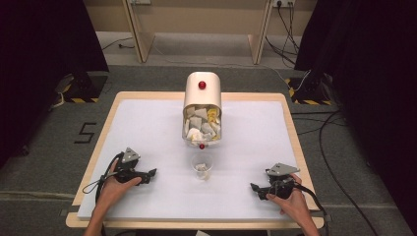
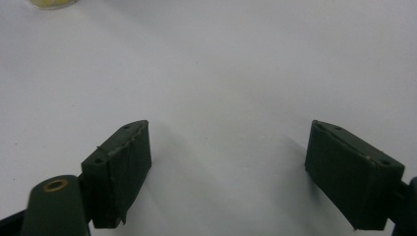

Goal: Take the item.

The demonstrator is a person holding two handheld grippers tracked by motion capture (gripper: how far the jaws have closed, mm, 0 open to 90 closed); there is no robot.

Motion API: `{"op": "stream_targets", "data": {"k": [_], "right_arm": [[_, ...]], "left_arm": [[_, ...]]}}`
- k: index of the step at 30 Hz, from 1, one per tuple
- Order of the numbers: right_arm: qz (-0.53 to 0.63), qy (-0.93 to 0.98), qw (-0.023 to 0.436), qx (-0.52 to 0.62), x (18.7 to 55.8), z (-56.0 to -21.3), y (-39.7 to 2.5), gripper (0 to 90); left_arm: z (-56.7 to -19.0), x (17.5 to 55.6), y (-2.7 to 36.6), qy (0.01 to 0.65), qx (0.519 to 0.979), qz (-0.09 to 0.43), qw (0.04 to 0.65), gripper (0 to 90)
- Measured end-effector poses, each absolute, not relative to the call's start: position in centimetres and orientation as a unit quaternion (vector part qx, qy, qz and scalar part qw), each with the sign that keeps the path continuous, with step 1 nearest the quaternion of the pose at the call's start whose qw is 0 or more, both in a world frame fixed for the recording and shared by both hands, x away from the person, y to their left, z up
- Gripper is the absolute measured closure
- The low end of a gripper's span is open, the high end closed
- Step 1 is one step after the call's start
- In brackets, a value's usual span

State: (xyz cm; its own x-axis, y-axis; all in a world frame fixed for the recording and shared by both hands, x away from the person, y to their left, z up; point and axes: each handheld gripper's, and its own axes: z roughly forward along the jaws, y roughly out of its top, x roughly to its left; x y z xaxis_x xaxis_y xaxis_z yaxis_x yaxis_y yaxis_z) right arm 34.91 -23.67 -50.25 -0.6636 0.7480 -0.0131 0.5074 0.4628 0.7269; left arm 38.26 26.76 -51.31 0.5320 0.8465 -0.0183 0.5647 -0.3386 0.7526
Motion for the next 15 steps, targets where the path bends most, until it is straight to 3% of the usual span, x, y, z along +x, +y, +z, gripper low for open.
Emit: {"op": "stream_targets", "data": {"k": [15], "right_arm": [[0.358,0.84,0.166,0.373,34.95,-50.27,-23.67,16.8]], "left_arm": [[-51.31,38.26,26.76,0.444,0.795,0.193,0.366,8.5]]}}
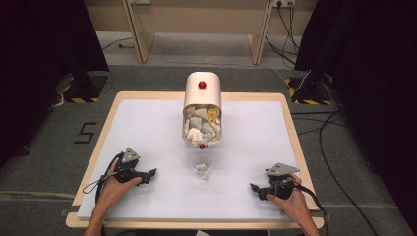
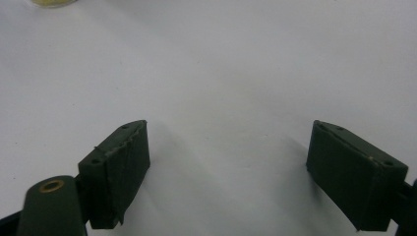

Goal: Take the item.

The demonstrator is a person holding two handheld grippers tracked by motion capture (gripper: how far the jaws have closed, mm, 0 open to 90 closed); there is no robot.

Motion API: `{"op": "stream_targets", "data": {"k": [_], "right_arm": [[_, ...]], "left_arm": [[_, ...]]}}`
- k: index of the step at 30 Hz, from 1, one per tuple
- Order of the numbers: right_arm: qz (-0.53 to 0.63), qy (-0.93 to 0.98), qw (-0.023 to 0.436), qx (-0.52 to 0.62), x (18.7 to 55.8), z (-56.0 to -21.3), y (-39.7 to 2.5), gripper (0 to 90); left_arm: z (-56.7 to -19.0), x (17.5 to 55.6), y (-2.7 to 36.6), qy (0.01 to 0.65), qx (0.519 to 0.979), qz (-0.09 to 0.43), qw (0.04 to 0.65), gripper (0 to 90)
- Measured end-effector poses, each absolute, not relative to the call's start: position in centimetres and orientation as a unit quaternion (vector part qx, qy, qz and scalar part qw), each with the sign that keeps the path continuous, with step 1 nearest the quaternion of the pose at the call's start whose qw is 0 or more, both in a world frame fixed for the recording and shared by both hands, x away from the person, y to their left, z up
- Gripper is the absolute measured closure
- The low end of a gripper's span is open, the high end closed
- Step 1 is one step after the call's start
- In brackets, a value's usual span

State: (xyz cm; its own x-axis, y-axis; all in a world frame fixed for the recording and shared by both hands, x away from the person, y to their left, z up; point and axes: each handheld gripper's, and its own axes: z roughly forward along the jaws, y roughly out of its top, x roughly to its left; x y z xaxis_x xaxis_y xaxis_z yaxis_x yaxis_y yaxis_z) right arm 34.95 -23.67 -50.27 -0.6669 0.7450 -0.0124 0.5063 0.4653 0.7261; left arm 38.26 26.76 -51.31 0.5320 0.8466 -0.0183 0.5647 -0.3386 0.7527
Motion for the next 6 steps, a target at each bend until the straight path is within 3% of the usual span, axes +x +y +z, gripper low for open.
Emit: {"op": "stream_targets", "data": {"k": [6], "right_arm": [[0.358,0.84,0.166,0.372,34.95,-50.27,-23.66,16.6]], "left_arm": [[-51.3,38.27,26.77,0.444,0.795,0.192,0.365,8.5]]}}
